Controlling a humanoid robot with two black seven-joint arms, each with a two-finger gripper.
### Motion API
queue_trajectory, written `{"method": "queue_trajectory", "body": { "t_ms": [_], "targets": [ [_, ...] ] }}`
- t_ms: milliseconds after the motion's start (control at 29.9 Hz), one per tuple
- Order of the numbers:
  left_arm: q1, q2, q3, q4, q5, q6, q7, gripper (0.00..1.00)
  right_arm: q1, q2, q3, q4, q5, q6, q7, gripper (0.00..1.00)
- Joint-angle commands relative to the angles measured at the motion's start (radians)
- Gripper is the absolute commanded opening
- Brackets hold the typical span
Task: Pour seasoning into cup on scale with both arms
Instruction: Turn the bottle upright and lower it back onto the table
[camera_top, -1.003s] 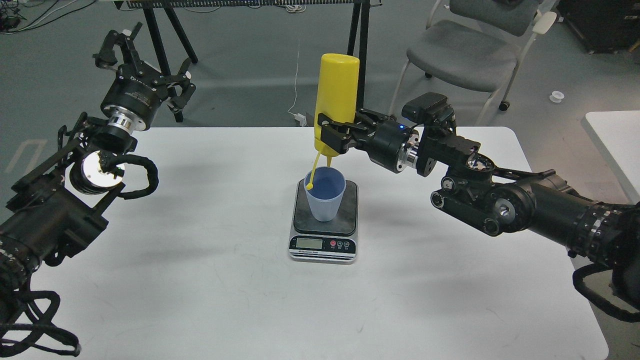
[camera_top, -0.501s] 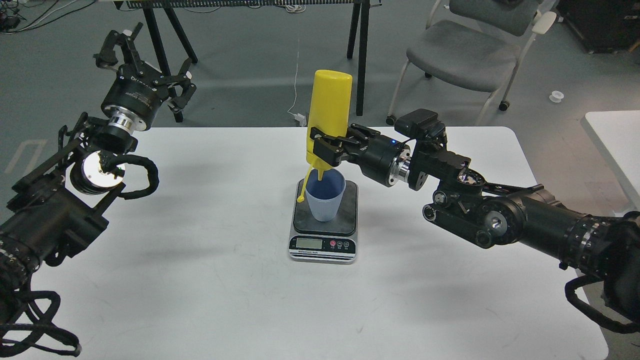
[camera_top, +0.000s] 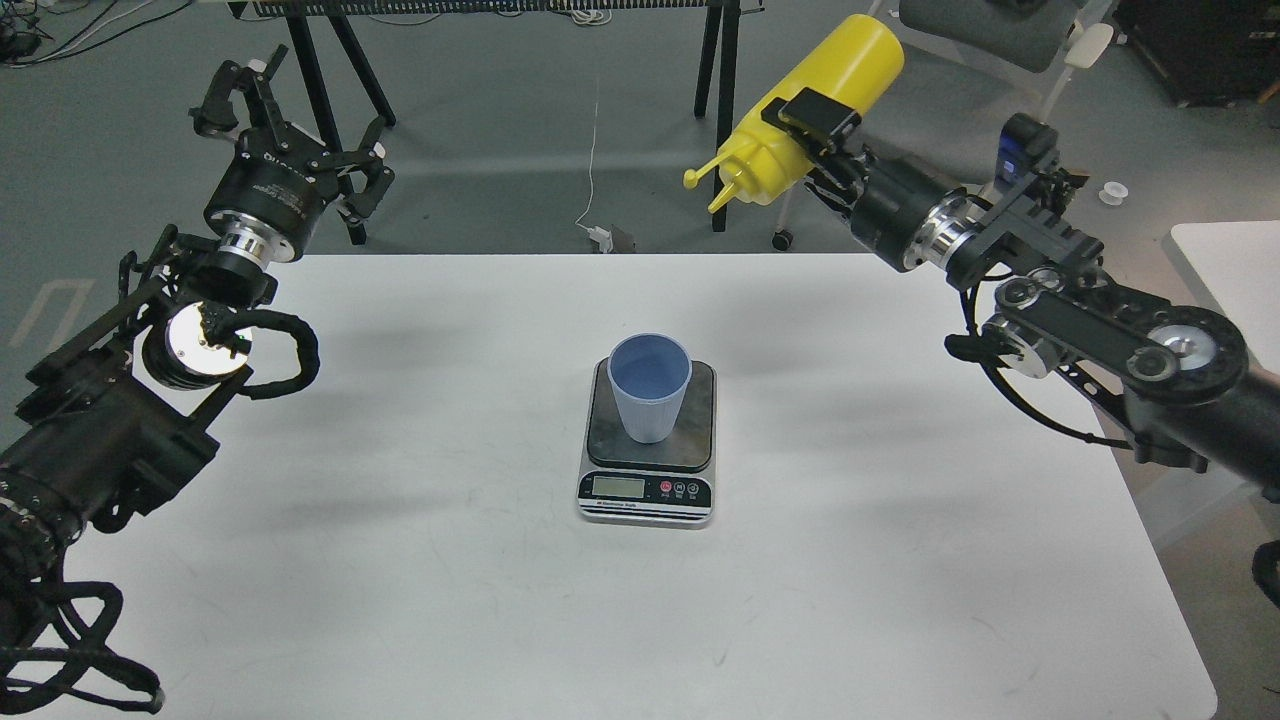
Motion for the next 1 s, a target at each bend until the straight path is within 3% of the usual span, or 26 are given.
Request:
{"method": "queue_trajectory", "body": {
  "t_ms": [0, 368, 702, 969],
  "targets": [
    [0.0, 0.0, -0.001, 0.0, -0.002, 0.0, 0.0, 1.0, -0.048, -0.045, 0.06, 0.002, 0.197, 0.083, -0.001, 0.37],
    [-0.002, 0.002, -0.001, -0.002, -0.002, 0.003, 0.0, 1.0, -0.395, -0.063, 0.324, -0.018, 0.725, 0.331, -0.003, 0.38],
    [0.0, 0.003, 0.002, -0.008, 0.0, 0.009, 0.0, 1.0, -0.686, 0.067, 0.458, 0.012, 0.961, 0.402, -0.007, 0.39],
    [0.002, 0.008, 0.002, -0.008, 0.0, 0.007, 0.002, 1.0, -0.753, 0.159, 0.453, 0.037, 0.986, 0.402, -0.012, 0.4]
  ]
}}
